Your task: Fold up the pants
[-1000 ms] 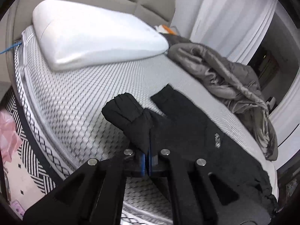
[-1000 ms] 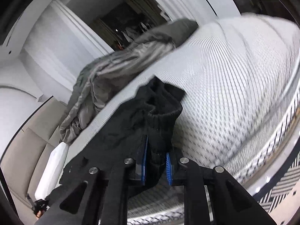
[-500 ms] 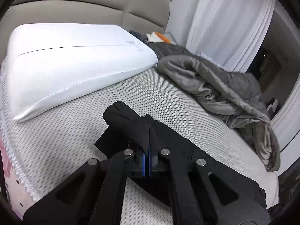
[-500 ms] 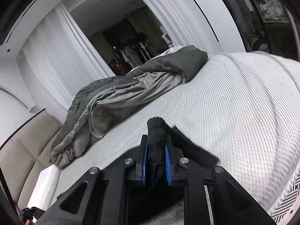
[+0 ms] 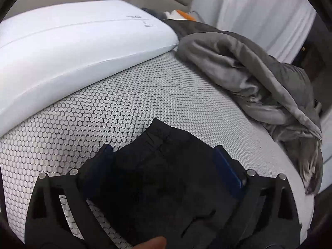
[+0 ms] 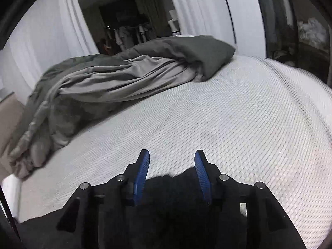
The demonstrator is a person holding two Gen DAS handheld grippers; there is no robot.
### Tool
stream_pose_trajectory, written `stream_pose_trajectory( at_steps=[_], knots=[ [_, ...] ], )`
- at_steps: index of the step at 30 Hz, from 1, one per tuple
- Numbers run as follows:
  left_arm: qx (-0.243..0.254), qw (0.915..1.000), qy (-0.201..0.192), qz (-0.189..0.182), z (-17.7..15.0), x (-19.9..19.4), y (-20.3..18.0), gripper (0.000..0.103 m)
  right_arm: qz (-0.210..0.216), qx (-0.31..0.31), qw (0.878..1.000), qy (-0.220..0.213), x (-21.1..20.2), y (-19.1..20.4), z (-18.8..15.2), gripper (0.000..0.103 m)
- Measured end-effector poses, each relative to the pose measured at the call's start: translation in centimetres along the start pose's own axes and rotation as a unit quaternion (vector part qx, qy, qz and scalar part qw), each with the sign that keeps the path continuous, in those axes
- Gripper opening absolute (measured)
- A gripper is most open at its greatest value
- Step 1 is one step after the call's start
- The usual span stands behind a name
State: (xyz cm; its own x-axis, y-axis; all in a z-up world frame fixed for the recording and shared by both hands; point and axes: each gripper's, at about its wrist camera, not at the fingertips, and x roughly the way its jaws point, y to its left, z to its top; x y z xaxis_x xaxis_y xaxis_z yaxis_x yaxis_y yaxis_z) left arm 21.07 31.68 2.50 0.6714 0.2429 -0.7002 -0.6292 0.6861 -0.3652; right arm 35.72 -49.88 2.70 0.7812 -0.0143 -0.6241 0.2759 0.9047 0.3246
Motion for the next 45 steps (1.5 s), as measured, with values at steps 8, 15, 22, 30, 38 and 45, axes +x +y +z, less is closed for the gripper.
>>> stream_pose_trajectory(
  at_steps=[8,15,22,30,38,45],
  knots=[
    [0.004,0.9995,0.02,-0.022,-4.4,-4.0,2.6,0.092,0.059,-0.039,0.997,0.004,-5.9,3.6,-4.7,0.065],
    [-0.067,0.9933,0.06,-0.073,-7.9,-3.1,7.4,0.047,0.128,-0.04,0.991,0.005,-9.8,4.4,-9.4,0.079],
    [-0.065,0.9939,0.07,-0.054,-7.4,0.3,6.7,0.029,0.126,-0.02,0.991,0.034,-7.4,4.0,-10.5,0.079],
    [-0.029,0.9991,0.031,-0.007,-7.9,-2.0,7.4,0.0,0.103,-0.029,0.994,0.021,-7.1,3.3,-9.6,0.079],
    [-0.047,0.9973,0.05,0.027,-9.1,-3.1,9.3,0.016,0.105,-0.048,0.992,0.058,-6.3,3.9,-10.0,0.079],
    [-0.031,0.9994,-0.003,0.012,-8.9,-7.4,7.2,0.061,0.109,-0.194,0.966,0.129,-2.1,11.4,-9.0,0.079]
  ],
)
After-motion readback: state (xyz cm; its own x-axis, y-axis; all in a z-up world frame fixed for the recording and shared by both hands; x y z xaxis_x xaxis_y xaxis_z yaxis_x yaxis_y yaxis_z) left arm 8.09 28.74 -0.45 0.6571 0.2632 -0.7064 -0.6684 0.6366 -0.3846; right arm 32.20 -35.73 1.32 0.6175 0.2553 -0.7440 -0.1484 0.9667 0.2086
